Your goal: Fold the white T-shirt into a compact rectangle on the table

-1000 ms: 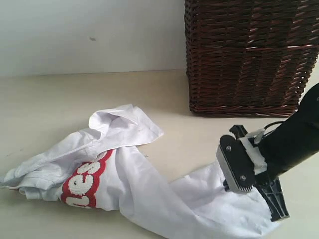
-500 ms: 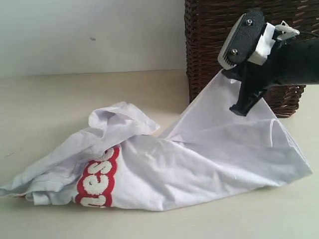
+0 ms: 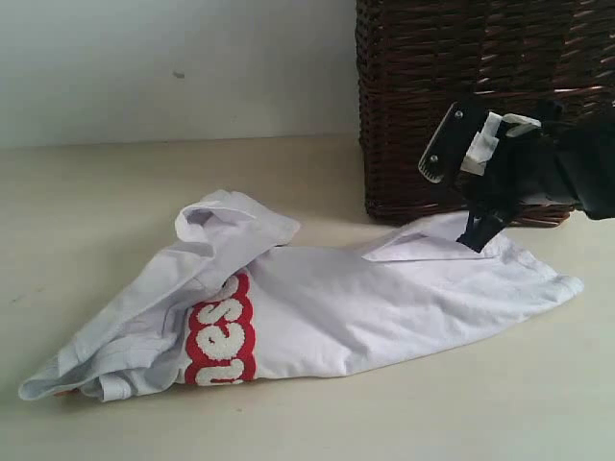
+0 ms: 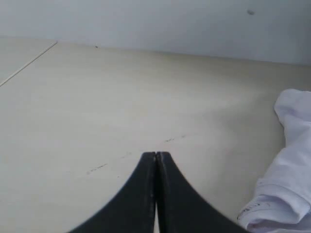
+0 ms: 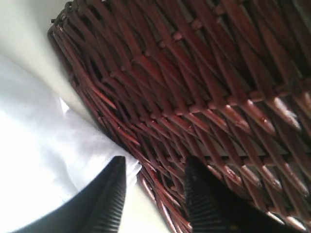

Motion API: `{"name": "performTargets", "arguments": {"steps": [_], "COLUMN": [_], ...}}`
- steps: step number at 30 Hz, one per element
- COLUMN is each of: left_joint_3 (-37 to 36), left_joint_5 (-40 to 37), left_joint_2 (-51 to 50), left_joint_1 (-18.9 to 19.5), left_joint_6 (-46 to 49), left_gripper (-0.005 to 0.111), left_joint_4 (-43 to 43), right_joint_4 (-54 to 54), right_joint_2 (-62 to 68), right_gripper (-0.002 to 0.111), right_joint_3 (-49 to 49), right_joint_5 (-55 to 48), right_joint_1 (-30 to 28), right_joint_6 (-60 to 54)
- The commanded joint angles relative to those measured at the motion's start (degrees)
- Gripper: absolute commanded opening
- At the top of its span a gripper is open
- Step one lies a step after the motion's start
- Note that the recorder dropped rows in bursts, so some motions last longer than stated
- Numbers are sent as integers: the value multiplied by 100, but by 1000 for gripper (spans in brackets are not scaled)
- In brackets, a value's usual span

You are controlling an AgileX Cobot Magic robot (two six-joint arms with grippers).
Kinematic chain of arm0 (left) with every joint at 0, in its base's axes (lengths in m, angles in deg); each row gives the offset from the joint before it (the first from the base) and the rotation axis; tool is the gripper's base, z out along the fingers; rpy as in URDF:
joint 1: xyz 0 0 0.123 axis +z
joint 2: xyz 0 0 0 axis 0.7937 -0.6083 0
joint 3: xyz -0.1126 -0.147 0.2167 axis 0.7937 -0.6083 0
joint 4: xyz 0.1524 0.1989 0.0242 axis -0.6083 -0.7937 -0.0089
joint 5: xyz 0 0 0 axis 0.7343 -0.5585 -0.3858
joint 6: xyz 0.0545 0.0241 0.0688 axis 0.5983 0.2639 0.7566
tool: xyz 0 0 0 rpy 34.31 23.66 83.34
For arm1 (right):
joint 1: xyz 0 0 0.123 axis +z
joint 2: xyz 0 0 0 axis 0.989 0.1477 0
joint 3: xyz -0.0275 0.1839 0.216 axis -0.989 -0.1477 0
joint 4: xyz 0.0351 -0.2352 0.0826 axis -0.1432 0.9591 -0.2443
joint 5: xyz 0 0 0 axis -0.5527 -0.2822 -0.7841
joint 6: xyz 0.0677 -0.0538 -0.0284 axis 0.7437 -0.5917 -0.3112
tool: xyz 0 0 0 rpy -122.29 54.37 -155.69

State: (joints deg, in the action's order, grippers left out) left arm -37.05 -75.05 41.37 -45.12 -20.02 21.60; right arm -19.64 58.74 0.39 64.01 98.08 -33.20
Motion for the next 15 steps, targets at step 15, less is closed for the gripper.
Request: {"name": "performTargets", "arguments": {"steps": [15], "left_joint_3": [-17], "left_joint_5": [45], "left_joint_2": [33], "left_joint_1": [15], "left_joint_6": [-29], "left_gripper": [0], "left_joint_4": [-13], "right_joint_4": [519], "right_joint_2": [-675], "right_gripper": [55], "right_joint_3": [-32], "right_joint_5": [-2831], "right_joint_1": [-29], "right_joint_6": [444]}}
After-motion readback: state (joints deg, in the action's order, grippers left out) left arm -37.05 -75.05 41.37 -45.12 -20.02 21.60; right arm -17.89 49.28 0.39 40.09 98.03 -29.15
